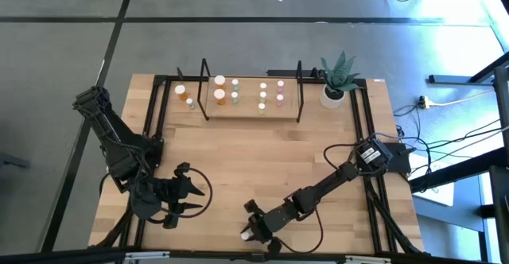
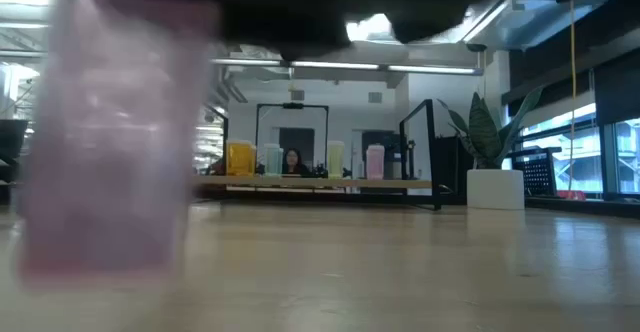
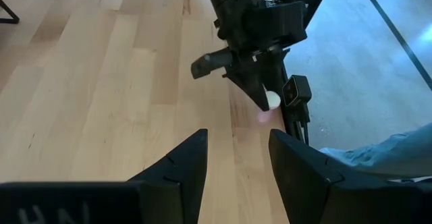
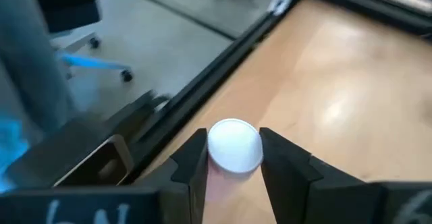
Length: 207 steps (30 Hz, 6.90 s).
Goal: Pick and place medicine bottles onto shelf by color
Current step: Put the pink pill bottle on the shelf aligned with the other pink pill bottles, then put the blue pill bottle on the shelf aligned with the other blue pill bottles
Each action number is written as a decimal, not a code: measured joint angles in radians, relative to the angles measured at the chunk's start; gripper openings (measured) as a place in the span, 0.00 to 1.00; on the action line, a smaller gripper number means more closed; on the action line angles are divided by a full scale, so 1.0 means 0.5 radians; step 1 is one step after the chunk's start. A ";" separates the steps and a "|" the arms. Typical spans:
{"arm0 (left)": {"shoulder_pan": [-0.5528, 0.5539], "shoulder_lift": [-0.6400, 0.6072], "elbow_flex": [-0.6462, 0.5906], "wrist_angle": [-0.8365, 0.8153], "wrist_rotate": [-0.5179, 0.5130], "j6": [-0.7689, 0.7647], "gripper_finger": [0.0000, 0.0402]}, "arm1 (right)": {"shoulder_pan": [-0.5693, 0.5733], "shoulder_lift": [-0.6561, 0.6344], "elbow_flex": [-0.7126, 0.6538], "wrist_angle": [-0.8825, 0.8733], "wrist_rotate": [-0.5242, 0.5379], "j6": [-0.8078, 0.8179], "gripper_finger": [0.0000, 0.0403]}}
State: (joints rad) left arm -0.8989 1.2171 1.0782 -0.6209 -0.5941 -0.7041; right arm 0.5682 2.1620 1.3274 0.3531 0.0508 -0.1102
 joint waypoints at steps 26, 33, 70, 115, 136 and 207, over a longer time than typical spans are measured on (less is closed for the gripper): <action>0.000 0.000 0.000 -0.089 0.000 0.012 0.38 | -0.131 -0.434 0.091 -0.705 1.053 0.828 0.28; 0.000 0.000 0.000 -0.104 -0.079 0.013 0.38 | -0.205 -0.600 0.091 -1.013 1.349 1.108 0.29; 0.515 0.000 0.000 -0.105 -0.139 0.120 0.38 | -1.078 -0.782 0.081 -2.239 1.676 2.156 0.30; 0.895 -0.001 -0.001 -0.098 -0.158 0.124 0.38 | -1.262 -0.435 0.082 -2.171 1.748 2.255 0.30; 0.896 -0.001 -0.001 -0.096 -0.432 0.113 0.38 | -1.286 -0.434 0.081 -2.196 1.766 2.246 0.30; 0.893 -0.002 -0.001 -0.077 -0.399 0.116 0.38 | -1.234 -0.373 0.306 -2.612 1.890 2.194 0.49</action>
State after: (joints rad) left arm -0.4522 1.2162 1.0779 -0.6593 -0.7937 -0.6461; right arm -0.0490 1.9755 1.4803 -0.9531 0.9960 0.9868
